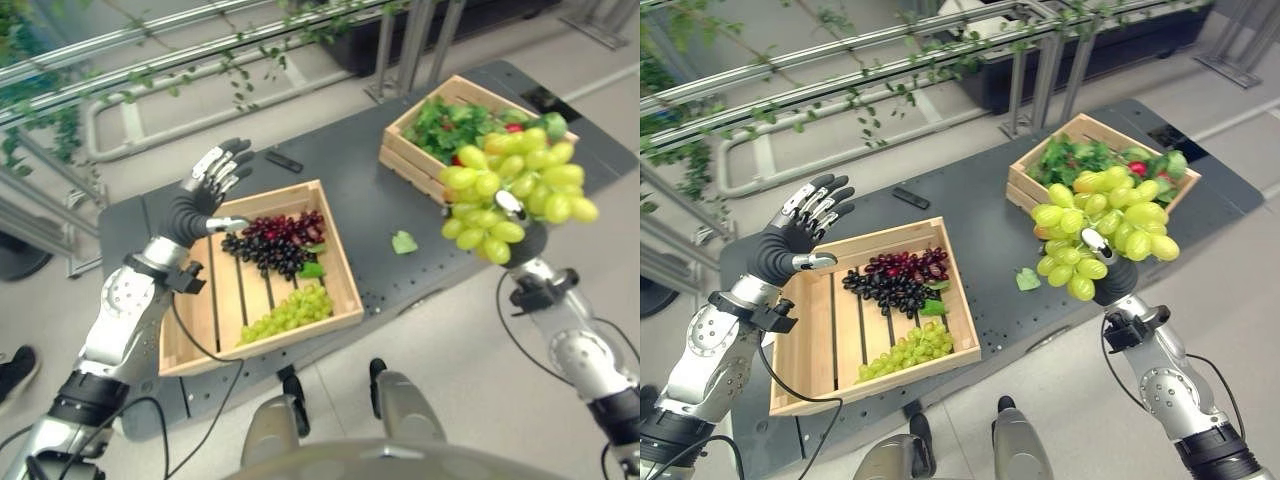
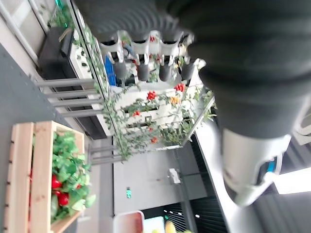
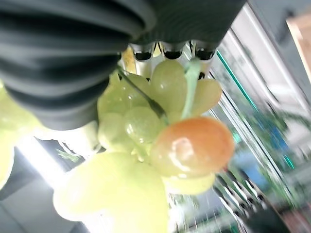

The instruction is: Pick up the fruits from the basket on one side to the basket on the other side

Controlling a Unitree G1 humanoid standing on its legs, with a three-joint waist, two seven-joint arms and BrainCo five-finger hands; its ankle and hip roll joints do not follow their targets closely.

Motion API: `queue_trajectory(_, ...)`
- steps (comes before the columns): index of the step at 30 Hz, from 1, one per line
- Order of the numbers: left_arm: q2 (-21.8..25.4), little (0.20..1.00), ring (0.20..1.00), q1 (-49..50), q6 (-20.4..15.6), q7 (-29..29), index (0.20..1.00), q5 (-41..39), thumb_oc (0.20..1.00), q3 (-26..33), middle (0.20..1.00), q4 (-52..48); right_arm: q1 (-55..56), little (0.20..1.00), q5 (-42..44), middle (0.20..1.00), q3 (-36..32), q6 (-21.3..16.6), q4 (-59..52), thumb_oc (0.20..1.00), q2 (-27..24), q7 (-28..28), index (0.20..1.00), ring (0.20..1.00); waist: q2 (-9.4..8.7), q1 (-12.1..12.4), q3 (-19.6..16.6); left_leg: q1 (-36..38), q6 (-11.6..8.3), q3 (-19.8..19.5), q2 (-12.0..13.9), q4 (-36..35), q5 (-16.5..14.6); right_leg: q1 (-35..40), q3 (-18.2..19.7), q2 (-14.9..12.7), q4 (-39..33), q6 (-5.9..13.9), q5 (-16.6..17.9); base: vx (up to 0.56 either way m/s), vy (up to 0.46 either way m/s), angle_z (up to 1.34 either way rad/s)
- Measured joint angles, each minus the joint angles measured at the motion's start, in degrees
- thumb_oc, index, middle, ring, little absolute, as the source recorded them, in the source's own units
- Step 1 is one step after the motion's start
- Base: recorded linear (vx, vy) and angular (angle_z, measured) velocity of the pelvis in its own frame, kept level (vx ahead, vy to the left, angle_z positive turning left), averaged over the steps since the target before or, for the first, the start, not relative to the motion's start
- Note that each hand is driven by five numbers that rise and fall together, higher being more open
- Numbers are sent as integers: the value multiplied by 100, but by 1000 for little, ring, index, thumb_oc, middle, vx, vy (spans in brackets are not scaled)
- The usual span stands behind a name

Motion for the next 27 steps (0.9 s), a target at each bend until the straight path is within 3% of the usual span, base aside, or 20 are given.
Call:
queue_trajectory(1,-17,1000,1000,-4,-13,18,1000,1,1000,8,1000,12,15,200,0,200,-23,-60,17,200,-6,-43,200,200,-23,-84,20,-3,21,45,-54,8,-20,-14,32,-49,-32,25,14,-137,215,-48)
queue_trajectory(2,-109,1000,1000,-6,-64,85,1000,24,1000,66,1000,19,37,200,-60,200,-103,-97,26,200,12,-101,200,200,-73,-219,93,18,78,266,-159,78,-50,-63,219,-54,-192,172,179,-120,210,-71)
queue_trajectory(4,-192,1000,1000,60,-99,166,1000,63,1000,265,1000,1,-68,200,-162,200,-90,-157,15,200,92,-187,200,200,-72,-76,245,65,257,637,-93,-17,-123,-105,182,-293,-482,221,376,-98,182,-112)
queue_trajectory(6,-327,1000,1000,199,-105,294,1000,134,1000,467,1000,16,-24,200,-256,200,-103,-188,17,200,191,-242,200,200,-93,-35,346,95,362,907,-198,205,-224,-42,-794,-751,-890,-6,1108,-162,270,-98)
queue_trajectory(7,-646,1000,1000,364,-139,408,1000,231,1000,720,1000,7,-1,200,-281,200,-97,-195,6,200,273,-303,200,200,46,19,418,89,465,1095,70,259,-329,-96,-1801,-972,-347,-265,920,-114,223,-72)
queue_trajectory(8,-808,1000,1000,454,-141,457,1000,264,1000,817,1000,18,3,200,-285,200,-96,-192,5,200,280,-315,200,200,137,53,461,118,474,1164,143,219,-322,-119,-2168,-1047,192,-448,577,-28,187,-94)
queue_trajectory(9,-922,1000,1000,592,-145,531,1000,271,1000,882,1000,-11,5,200,-286,200,-109,-198,-35,200,232,-320,200,200,177,131,472,186,433,1323,219,111,-308,-79,-2324,-984,727,-302,188,-17,127,-74)
queue_trajectory(11,-851,1000,1000,592,-147,541,1000,277,1000,928,1000,-18,-113,200,-319,200,-82,-189,-54,200,191,-327,200,200,124,385,491,199,358,1517,259,108,-293,79,-2622,-951,444,-139,3,-11,-86,-97)
queue_trajectory(12,-953,1000,1000,712,-143,576,1000,280,1000,1006,1000,-28,-416,200,-364,200,67,-159,-40,200,145,-342,200,200,181,570,475,331,292,1760,325,-249,-143,268,-2920,-716,-425,-234,319,-10,-189,-114)
queue_trajectory(13,-983,1000,1000,746,-138,573,1000,307,1000,1060,1000,-50,-497,200,-390,200,88,-158,-43,200,199,-335,200,200,197,615,467,423,214,1827,315,-464,-81,404,-2914,-665,-743,-197,409,51,-254,-133)
queue_trajectory(14,-981,1000,1000,837,-141,512,1000,427,1000,1228,1000,-125,-520,200,-408,200,98,-138,-60,200,183,-311,200,200,112,760,437,617,144,2134,380,-685,86,433,-3142,-611,-779,-358,313,58,-121,-88)
queue_trajectory(16,-1026,1000,1000,942,-161,490,1000,455,1000,1379,1000,-158,-433,200,-404,200,36,-141,-69,200,112,-278,200,200,-56,764,297,690,-1,2145,453,-604,14,418,-2952,-502,-788,-511,463,51,-109,-67)
queue_trajectory(18,-1029,1000,1000,1002,-158,476,1000,477,1000,1343,1000,-158,-416,200,-403,200,-55,-152,-78,200,100,-277,200,200,-84,673,237,684,-30,2149,517,-578,14,392,-2936,-437,-764,-554,416,49,-97,-17)
queue_trajectory(27,-1408,1000,1000,951,-149,559,1000,525,1000,1296,1000,-158,-211,200,-410,200,-604,-151,-48,200,44,-300,200,200,132,304,121,823,-155,1946,581,-625,50,304,-2628,-285,-502,-636,227,65,-98,-14)
